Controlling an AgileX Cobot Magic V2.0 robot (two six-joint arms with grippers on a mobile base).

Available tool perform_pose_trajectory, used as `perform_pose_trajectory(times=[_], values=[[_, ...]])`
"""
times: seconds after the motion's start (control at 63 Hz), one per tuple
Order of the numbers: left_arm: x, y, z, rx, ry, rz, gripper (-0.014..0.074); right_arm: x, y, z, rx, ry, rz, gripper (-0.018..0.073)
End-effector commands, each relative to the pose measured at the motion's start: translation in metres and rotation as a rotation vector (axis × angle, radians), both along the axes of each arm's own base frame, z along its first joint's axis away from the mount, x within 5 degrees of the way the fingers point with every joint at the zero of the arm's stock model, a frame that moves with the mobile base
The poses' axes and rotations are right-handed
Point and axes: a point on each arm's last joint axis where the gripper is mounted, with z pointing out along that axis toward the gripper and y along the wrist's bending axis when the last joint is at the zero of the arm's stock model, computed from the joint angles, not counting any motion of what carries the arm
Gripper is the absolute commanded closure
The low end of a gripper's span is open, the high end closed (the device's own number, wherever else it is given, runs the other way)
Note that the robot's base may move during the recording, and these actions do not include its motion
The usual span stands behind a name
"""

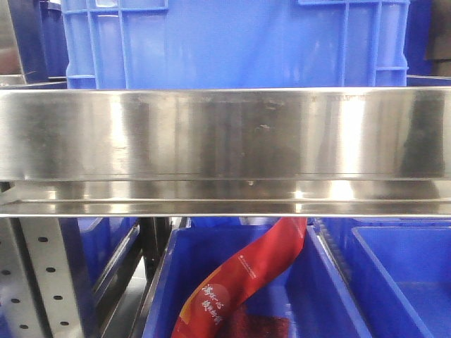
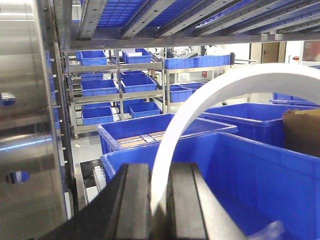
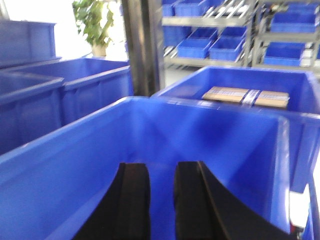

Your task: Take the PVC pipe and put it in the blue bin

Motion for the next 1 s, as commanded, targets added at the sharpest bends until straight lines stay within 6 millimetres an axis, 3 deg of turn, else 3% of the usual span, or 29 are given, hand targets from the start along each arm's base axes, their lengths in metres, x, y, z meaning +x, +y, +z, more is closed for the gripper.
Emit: perform_pose_trajectory(times=[0.0,0.238,0.476,0.634,0.983], values=[[0.003,-0.004,0.003,-0.011,-0.023,-0.010,0.0707,-0.017,-0.001,0.016,-0.033,-0.037,0.018,0.0503],[0.017,-0.025,-0.011,0.022,0.007,-0.070,0.0707,-0.064,-0.008,0.043,-0.137,-0.107,0.039,0.0730],[0.025,-0.029,-0.008,-0.002,-0.049,-0.069,0.0707,-0.106,-0.013,0.063,-0.132,-0.173,0.053,0.0728],[0.036,-0.034,-0.007,0.000,-0.045,-0.069,0.0707,-0.128,-0.014,0.066,-0.142,-0.156,0.081,0.0728],[0.062,-0.046,0.010,-0.009,-0.064,-0.069,0.0707,-0.147,-0.016,0.069,-0.150,-0.153,0.100,0.0728]])
